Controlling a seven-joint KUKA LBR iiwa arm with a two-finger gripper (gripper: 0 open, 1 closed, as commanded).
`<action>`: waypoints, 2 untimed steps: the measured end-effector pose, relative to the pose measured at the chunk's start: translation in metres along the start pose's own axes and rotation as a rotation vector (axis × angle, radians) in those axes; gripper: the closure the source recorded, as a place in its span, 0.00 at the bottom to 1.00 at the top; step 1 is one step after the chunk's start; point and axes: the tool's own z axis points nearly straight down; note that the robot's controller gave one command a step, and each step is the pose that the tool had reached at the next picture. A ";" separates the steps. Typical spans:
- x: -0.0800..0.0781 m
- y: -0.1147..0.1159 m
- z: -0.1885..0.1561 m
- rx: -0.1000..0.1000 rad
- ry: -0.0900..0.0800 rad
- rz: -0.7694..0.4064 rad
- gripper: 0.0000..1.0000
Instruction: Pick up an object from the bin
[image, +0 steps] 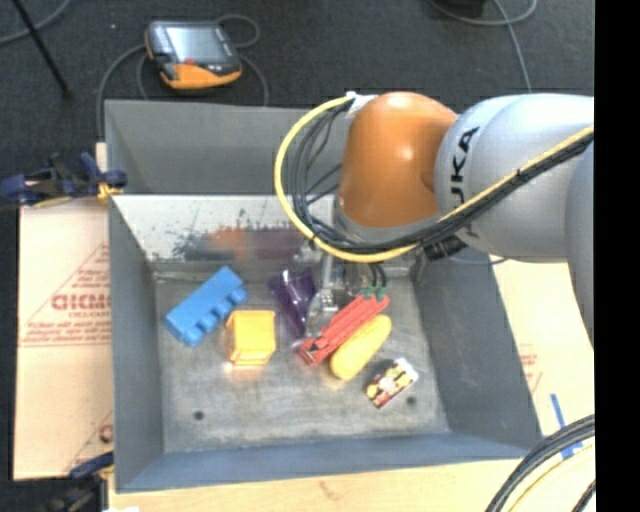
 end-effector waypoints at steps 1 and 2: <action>0.000 0.000 0.000 0.000 0.000 0.001 0.00; 0.000 -0.018 0.013 0.001 -0.001 -0.205 0.00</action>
Offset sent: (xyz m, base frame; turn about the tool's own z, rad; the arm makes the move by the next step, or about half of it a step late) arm -0.0012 -0.0678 -0.0458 -0.6191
